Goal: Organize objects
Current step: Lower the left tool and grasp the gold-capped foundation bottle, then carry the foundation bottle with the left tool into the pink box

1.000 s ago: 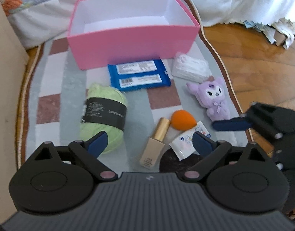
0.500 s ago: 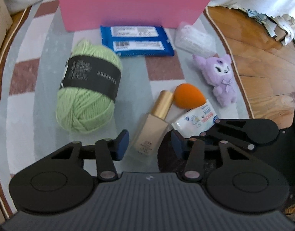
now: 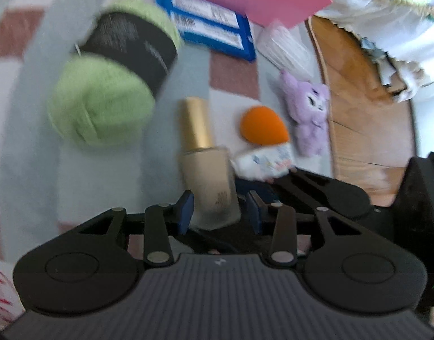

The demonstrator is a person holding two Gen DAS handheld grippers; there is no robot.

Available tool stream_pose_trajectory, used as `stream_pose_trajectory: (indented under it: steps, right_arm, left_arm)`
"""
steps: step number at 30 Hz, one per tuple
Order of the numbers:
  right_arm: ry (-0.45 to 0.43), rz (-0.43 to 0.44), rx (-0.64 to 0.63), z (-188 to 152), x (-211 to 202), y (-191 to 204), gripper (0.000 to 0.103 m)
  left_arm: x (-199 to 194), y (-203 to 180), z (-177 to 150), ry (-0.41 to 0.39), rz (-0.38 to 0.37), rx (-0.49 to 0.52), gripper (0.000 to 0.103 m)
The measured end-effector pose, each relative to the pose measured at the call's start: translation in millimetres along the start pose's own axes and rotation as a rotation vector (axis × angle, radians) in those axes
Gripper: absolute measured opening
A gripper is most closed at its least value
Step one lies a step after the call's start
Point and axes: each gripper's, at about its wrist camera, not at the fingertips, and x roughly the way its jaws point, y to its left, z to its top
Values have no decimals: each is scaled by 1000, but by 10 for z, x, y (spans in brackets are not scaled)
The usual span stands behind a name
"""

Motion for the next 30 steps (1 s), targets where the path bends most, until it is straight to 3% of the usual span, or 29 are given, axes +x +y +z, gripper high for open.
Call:
stream_pose_trajectory:
  steps: [6,8,9,11,12,15,19,30]
  right_arm:
    - [-6,-80,-119,-59,62,127,71]
    - [-10,-125,-157,-95,57,189,66]
    - [-10,-153,-165,-102,48,203,57]
    - [1,-154,-146,-94,23,191,54]
    - [4,-156,-123,-90,8,172,47]
    - [0,-126,-22,-56,-48,45,41]
    - [-17,-26,117,-54,-105,-190,40]
    - [-29,7,115,-126,-195,-196,40]
  left_arm:
    - [75,-161,-76,-31,77,30,39]
    - [61,-139,-99,-45,81,11,39]
    - [44,-113,-106,-54,75,-1,38]
    - [-1,-77,-114,-80,69,-24,38]
    - [-27,-77,-113,-98,92,-24,39]
    - [-49,-58,-98,-128,135,-18,44]
    - [40,4,-88,-97,81,-59,48]
    - [73,-121,-230,-137,95,-54,46]
